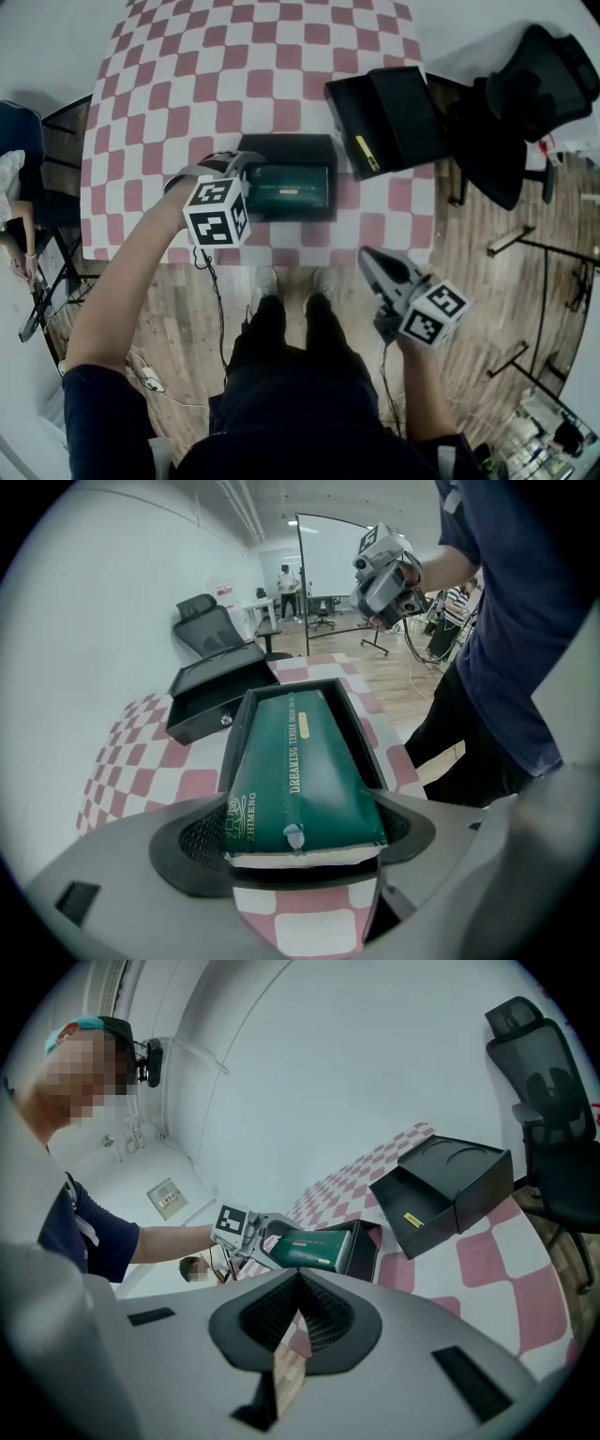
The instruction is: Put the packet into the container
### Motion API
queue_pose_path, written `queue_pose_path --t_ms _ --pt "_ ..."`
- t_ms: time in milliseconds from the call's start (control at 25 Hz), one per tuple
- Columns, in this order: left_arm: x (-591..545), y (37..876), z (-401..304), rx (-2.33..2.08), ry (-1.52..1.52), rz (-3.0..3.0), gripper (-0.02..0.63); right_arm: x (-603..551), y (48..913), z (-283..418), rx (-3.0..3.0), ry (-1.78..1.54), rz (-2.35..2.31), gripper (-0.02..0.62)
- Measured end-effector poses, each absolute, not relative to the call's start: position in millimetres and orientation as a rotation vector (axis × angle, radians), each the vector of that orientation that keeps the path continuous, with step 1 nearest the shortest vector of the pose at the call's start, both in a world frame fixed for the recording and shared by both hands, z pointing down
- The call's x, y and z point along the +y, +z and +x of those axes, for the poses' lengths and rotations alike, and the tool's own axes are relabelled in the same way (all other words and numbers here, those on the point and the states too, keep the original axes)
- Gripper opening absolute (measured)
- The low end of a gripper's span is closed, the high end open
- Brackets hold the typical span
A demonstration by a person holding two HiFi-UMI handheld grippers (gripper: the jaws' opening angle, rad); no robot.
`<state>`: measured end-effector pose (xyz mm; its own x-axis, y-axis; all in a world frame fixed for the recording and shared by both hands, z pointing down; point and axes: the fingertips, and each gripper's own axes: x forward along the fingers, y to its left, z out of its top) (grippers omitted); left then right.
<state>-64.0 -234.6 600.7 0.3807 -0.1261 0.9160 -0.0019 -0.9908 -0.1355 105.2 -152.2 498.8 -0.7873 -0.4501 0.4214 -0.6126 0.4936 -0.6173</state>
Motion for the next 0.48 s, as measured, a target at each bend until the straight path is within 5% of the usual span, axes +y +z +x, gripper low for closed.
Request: queue_pose_path --t_ms 480 --pt "-227 581 -69 0.004 -1.758 -2.522 0.433 -156 494 94 -2.547 1.156 0.895 0.017"
